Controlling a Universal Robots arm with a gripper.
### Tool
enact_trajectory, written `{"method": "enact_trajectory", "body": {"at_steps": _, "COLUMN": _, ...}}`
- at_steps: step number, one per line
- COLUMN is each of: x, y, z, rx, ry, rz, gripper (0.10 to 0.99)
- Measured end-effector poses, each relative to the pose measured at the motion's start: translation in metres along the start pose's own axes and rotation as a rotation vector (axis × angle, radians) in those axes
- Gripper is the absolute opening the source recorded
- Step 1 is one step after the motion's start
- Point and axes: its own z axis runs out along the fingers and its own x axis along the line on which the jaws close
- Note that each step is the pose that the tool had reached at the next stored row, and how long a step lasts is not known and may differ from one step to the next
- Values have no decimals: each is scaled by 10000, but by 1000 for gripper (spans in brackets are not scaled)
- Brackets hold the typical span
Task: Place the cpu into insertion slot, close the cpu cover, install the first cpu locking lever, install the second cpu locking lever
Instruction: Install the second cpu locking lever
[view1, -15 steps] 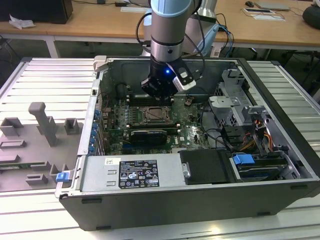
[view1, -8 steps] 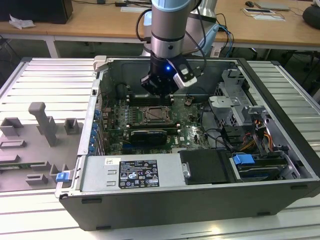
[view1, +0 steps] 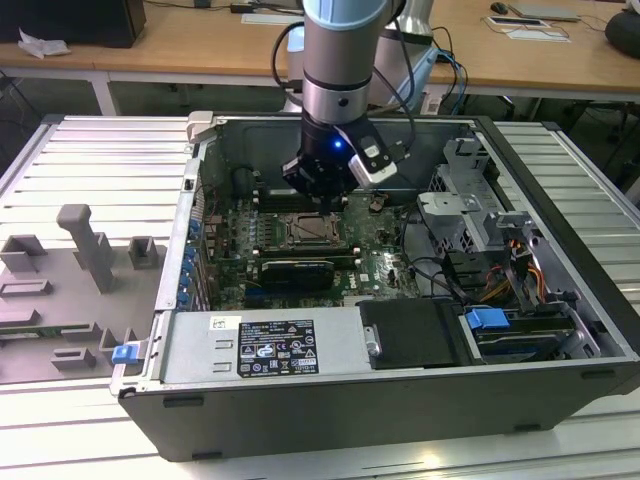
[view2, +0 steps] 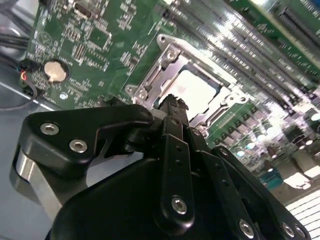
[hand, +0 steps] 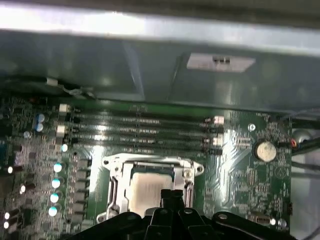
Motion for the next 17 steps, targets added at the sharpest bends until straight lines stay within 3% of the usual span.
{"method": "enact_trajectory", "body": {"at_steps": 2, "x": 2, "y": -15, "z": -9, "rx": 2, "ry": 0, "rz": 1, "gripper": 106}}
{"method": "enact_trajectory", "body": {"at_steps": 4, "x": 2, "y": -14, "z": -86, "rx": 0, "ry": -2, "rz": 2, "gripper": 106}}
{"method": "enact_trajectory", "body": {"at_steps": 7, "x": 3, "y": -37, "z": -128, "rx": -1, "ry": -5, "rz": -1, "gripper": 106}}
{"method": "enact_trajectory", "body": {"at_steps": 12, "x": 16, "y": -220, "z": -133, "rx": -26, "ry": 2, "rz": 1, "gripper": 106}}
{"method": "enact_trajectory", "body": {"at_steps": 14, "x": 20, "y": -279, "z": -115, "rx": -37, "ry": 166, "rz": 17, "gripper": 106}}
{"method": "enact_trajectory", "body": {"at_steps": 17, "x": 28, "y": -377, "z": -98, "rx": -131, "ry": 189, "rz": 22, "gripper": 106}}
